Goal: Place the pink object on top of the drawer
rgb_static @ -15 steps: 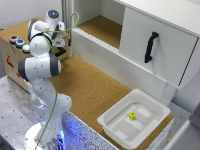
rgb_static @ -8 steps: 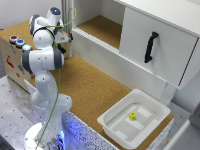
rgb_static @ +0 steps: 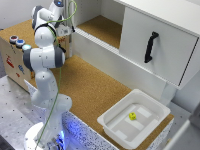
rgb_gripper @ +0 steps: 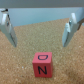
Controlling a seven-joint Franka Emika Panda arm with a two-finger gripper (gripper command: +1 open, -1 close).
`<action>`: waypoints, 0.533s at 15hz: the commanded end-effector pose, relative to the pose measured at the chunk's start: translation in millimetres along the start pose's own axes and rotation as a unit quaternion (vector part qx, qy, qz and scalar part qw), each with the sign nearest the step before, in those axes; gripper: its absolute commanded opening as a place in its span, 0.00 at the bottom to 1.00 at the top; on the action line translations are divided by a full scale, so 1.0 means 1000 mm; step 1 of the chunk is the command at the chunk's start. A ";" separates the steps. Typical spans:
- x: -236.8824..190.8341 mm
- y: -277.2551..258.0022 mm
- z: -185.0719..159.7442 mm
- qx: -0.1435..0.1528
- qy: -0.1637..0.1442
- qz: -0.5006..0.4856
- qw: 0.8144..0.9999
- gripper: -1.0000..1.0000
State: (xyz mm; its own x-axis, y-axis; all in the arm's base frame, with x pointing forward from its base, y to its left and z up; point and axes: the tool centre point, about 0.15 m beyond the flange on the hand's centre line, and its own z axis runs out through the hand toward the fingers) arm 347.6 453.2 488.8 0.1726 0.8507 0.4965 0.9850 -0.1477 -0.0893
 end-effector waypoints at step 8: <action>-0.125 0.019 -0.055 -0.068 -0.005 0.221 0.973 1.00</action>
State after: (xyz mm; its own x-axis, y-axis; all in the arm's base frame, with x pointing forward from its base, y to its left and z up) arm 358.0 394.1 493.7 0.4649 0.7871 0.4054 0.8853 -0.4073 -0.2244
